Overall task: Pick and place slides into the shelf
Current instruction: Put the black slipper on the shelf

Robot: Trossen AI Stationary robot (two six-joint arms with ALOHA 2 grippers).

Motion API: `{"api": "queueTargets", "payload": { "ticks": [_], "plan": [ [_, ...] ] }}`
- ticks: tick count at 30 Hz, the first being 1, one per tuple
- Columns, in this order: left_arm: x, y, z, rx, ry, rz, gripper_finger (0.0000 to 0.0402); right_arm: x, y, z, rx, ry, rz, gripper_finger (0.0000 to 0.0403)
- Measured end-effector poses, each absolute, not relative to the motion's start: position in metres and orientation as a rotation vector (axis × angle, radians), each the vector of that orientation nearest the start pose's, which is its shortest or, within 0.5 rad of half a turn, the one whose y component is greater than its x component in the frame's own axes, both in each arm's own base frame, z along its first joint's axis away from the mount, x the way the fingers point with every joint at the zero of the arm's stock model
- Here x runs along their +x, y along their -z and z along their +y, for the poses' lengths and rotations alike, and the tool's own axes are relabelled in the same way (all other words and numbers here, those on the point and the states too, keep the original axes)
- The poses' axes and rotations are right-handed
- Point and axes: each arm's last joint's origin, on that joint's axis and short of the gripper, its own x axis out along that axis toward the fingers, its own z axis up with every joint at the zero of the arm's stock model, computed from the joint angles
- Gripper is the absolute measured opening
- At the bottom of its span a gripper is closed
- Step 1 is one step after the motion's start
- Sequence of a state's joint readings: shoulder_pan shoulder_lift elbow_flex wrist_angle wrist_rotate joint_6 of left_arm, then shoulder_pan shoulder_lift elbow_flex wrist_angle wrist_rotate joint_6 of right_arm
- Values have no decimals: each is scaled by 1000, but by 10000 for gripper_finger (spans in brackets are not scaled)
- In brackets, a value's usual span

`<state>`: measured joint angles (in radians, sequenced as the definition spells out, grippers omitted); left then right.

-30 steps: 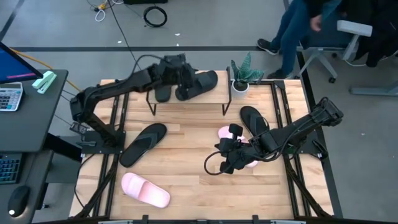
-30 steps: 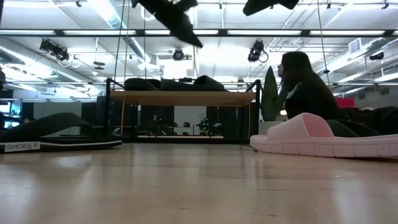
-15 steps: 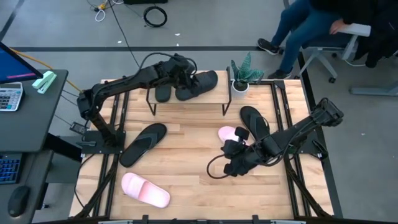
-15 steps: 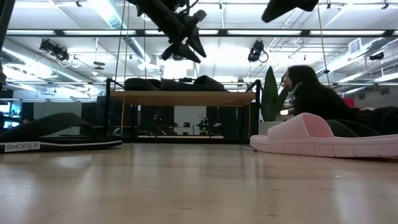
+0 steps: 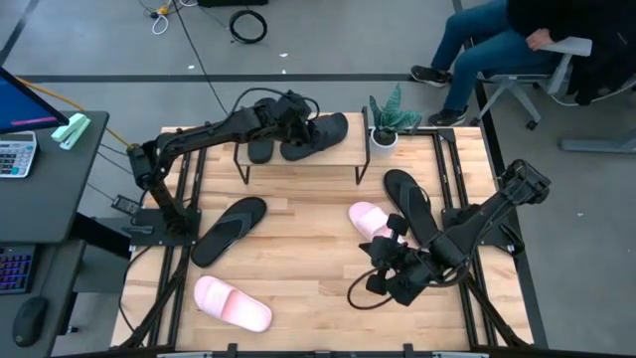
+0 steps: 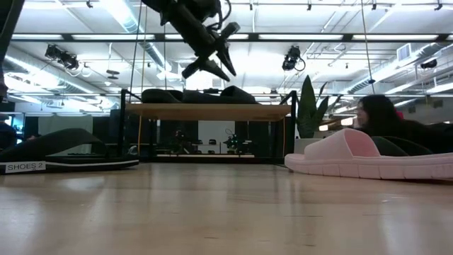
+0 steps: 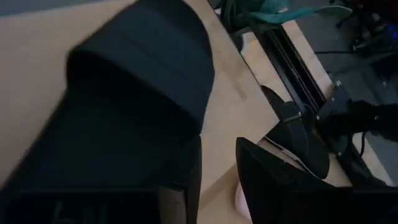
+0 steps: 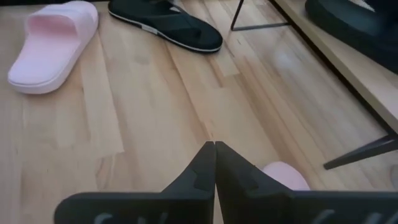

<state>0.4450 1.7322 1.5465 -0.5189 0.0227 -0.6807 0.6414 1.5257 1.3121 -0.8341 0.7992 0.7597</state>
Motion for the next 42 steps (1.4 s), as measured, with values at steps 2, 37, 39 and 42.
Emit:
{"api": "queueTargets", "payload": {
  "ticks": [2, 37, 39, 42],
  "plan": [
    [355, -310, 168, -847, -641, 518, 103, 254, -298, 169, 20, 410, 658, 11],
    [366, -287, 198, -807, -766, 443, 90, 251, -298, 172, -12, 393, 660, 12],
    [368, -283, 199, -808, -768, 452, 87, 251, -298, 172, -13, 394, 662, 12],
    [368, -286, 199, -794, -757, 439, 80, 251, -298, 172, -15, 394, 663, 11]
  ]
}}
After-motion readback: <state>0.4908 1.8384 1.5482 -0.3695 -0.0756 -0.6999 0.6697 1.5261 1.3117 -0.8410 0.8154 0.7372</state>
